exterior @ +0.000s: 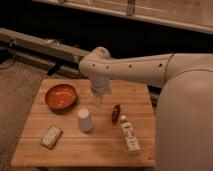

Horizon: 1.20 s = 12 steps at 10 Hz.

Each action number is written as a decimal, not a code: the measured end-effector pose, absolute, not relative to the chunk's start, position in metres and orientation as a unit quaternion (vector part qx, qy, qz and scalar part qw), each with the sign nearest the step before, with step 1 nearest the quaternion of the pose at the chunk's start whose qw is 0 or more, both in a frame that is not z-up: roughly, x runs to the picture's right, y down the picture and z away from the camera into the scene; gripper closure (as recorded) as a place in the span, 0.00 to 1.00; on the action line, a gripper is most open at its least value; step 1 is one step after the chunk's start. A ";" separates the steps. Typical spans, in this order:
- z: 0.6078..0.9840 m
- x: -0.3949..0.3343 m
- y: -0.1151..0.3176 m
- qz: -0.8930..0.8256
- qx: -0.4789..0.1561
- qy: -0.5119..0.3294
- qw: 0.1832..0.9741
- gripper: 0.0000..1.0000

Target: Stand the bottle upright

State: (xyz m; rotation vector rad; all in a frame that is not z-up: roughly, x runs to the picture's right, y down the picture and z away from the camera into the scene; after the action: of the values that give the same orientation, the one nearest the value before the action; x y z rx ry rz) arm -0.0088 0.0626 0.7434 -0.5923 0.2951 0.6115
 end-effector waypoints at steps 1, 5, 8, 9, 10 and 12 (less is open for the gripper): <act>0.744 -0.009 0.063 0.295 -0.287 0.143 0.900 0.37; 0.771 0.000 0.087 0.275 -0.316 0.188 0.888 0.37; 0.808 0.016 0.127 0.270 -0.356 0.223 0.867 0.37; 0.816 0.026 0.138 0.272 -0.370 0.234 0.857 0.37; 0.820 0.039 0.146 0.278 -0.379 0.244 0.848 0.37; 0.819 0.070 0.152 0.295 -0.389 0.261 0.833 0.37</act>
State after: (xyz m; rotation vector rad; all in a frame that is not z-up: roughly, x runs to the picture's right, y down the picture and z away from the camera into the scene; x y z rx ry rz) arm 0.0701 0.1523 0.8186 -0.8241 0.5535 0.6256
